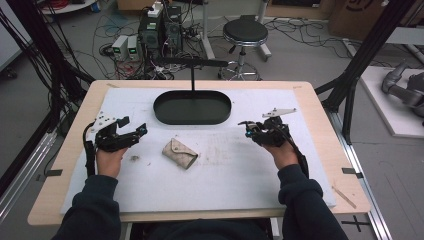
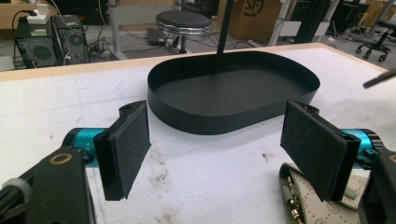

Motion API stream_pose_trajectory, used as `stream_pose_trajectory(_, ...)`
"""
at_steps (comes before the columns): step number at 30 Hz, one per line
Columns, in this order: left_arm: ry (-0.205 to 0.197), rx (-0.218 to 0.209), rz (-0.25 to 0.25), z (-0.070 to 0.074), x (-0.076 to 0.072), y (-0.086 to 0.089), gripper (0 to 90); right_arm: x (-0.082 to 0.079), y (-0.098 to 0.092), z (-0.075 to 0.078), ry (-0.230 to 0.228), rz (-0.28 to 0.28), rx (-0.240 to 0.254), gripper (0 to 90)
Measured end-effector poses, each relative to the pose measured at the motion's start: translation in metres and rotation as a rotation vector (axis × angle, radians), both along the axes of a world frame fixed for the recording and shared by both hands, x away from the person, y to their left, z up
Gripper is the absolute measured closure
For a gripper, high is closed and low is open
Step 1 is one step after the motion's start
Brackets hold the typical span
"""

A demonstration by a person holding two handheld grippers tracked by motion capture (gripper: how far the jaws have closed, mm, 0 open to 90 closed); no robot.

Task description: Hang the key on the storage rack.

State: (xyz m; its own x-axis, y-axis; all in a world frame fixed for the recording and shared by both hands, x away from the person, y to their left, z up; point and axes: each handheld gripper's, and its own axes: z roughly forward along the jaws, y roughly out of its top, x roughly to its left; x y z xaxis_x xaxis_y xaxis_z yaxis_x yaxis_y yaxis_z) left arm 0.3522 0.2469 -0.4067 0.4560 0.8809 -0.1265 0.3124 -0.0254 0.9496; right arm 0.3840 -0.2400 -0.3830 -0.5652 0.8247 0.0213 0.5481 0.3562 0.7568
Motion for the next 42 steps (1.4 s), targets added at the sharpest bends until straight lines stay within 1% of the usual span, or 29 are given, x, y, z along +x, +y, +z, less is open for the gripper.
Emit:
stream_pose_trajectory(1, 0.000, 0.000, 0.000, 0.000, 0.000, 0.000, 23.7, 0.000, 0.000, 0.000, 0.000, 0.000, 0.000, 49.9)
stream_pose_trajectory(2, -0.001, -0.001, 0.000, 0.000, 0.000, 0.000, 23.7, 0.005, 0.005, 0.009, -0.023, 0.006, 0.019, 49.9)
stream_pose_trajectory(3, -0.001, -0.001, 0.000, 0.000, 0.000, 0.000, 23.7, 0.005, 0.005, 0.009, -0.023, 0.006, 0.019, 49.9)
stream_pose_trajectory(4, -0.002, 0.002, 0.001, 0.000, 0.000, 0.000, 23.7, 0.007, 0.008, 0.014, -0.039, 0.009, 0.023, 49.9)
stream_pose_trajectory(5, -0.003, 0.002, 0.001, 0.000, 0.000, 0.000, 23.7, 0.010, 0.011, 0.019, -0.067, 0.014, 0.026, 49.9)
stream_pose_trajectory(6, -0.003, 0.002, 0.001, 0.000, 0.000, 0.000, 23.7, 0.016, 0.018, 0.029, -0.108, 0.020, 0.030, 49.9)
stream_pose_trajectory(7, -0.003, 0.002, 0.001, 0.000, 0.000, 0.000, 23.7, 0.016, 0.018, 0.029, -0.108, 0.020, 0.030, 49.9)
stream_pose_trajectory(8, -0.003, 0.000, 0.000, 0.000, 0.000, 0.000, 23.7, 0.023, 0.024, 0.039, -0.145, 0.022, 0.042, 49.9)
stream_pose_trajectory(9, -0.003, 0.000, 0.000, 0.000, 0.000, 0.000, 23.7, 0.023, 0.024, 0.039, -0.145, 0.022, 0.042, 49.9)
stream_pose_trajectory(10, -0.002, -0.001, 0.002, 0.000, 0.000, 0.001, 23.7, 0.030, 0.030, 0.048, -0.172, 0.024, 0.053, 49.8)
stream_pose_trajectory(11, -0.002, -0.001, 0.002, 0.000, 0.000, 0.001, 23.7, 0.030, 0.030, 0.048, -0.172, 0.024, 0.053, 49.8)
stream_pose_trajectory(12, -0.002, -0.002, 0.002, 0.000, 0.000, 0.001, 23.7, 0.036, 0.036, 0.057, -0.205, 0.026, 0.066, 49.8)
stream_pose_trajectory(13, -0.001, -0.002, 0.002, 0.000, 0.000, 0.001, 23.7, 0.036, 0.036, 0.057, -0.205, 0.026, 0.066, 49.8)
stream_pose_trajectory(14, -0.002, -0.002, 0.002, 0.000, 0.000, 0.001, 23.7, 0.043, 0.042, 0.066, -0.230, 0.031, 0.080, 49.8)
stream_pose_trajectory(15, -0.002, -0.003, 0.001, 0.000, 0.000, 0.001, 23.7, 0.043, 0.042, 0.066, -0.230, 0.031, 0.080, 49.8)
stream_pose_trajectory(16, -0.002, -0.003, 0.001, 0.000, 0.000, 0.001, 23.7, 0.048, 0.048, 0.074, -0.241, 0.035, 0.083, 49.8)
stream_pose_trajectory(17, -0.002, -0.003, 0.001, 0.000, 0.000, 0.001, 23.7, 0.048, 0.048, 0.074, -0.241, 0.035, 0.083, 49.8)
stream_pose_trajectory(18, -0.002, -0.007, 0.004, 0.000, 0.000, 0.001, 23.7, 0.053, 0.053, 0.081, -0.266, 0.038, 0.095, 49.8)
stream_pose_trajectory(19, -0.002, -0.006, 0.003, 0.000, 0.000, 0.001, 23.7, 0.053, 0.053, 0.081, -0.266, 0.038, 0.095, 49.8)
stream_pose_trajectory(20, -0.001, -0.007, 0.002, 0.000, 0.000, 0.001, 23.7, 0.059, 0.059, 0.088, -0.282, 0.035, 0.093, 49.8)
stream_pose_trajectory(22, -0.004, -0.005, 0.000, 0.000, 0.000, 0.002, 23.7, 0.065, 0.062, 0.093, -0.288, 0.032, 0.110, 49.8)
stream_pose_trajectory(23, -0.004, -0.005, 0.000, 0.000, 0.000, 0.002, 23.7, 0.065, 0.062, 0.093, -0.288, 0.032, 0.110, 49.8)
stream_pose_trajectory(24, -0.004, -0.004, 0.001, 0.000, 0.000, 0.002, 23.7, 0.071, 0.066, 0.098, -0.283, 0.026, 0.108, 49.8)
stream_pose_trajectory(27, -0.002, -0.004, 0.000, 0.000, 0.000, 0.002, 23.7, 0.076, 0.069, 0.100, -0.281, 0.023, 0.115, 49.8)
stream_pose_trajectory(30, -0.003, -0.004, 0.000, 0.000, 0.000, 0.003, 23.7, 0.085, 0.072, 0.099, -0.269, 0.008, 0.116, 49.8)
stream_pose_trajectory(33, -0.001, -0.006, 0.000, 0.000, 0.000, 0.003, 23.7, 0.088, 0.071, 0.097, -0.265, -0.005, 0.111, 49.8)
stream_pose_trajectory(37, -0.001, -0.008, 0.000, 0.000, 0.000, 0.003, 23.7, 0.093, 0.069, 0.096, -0.256, -0.017, 0.128, 49.8)
stream_pose_trajectory(41, -0.002, -0.006, 0.000, 0.000, 0.000, 0.003, 23.7, 0.098, 0.070, 0.097, -0.257, -0.023, 0.112, 49.8)
stream_pose_trajectory(42, -0.001, -0.007, -0.002, 0.000, 0.000, 0.003, 23.7, 0.100, 0.070, 0.097, -0.262, -0.036, 0.107, 49.7)
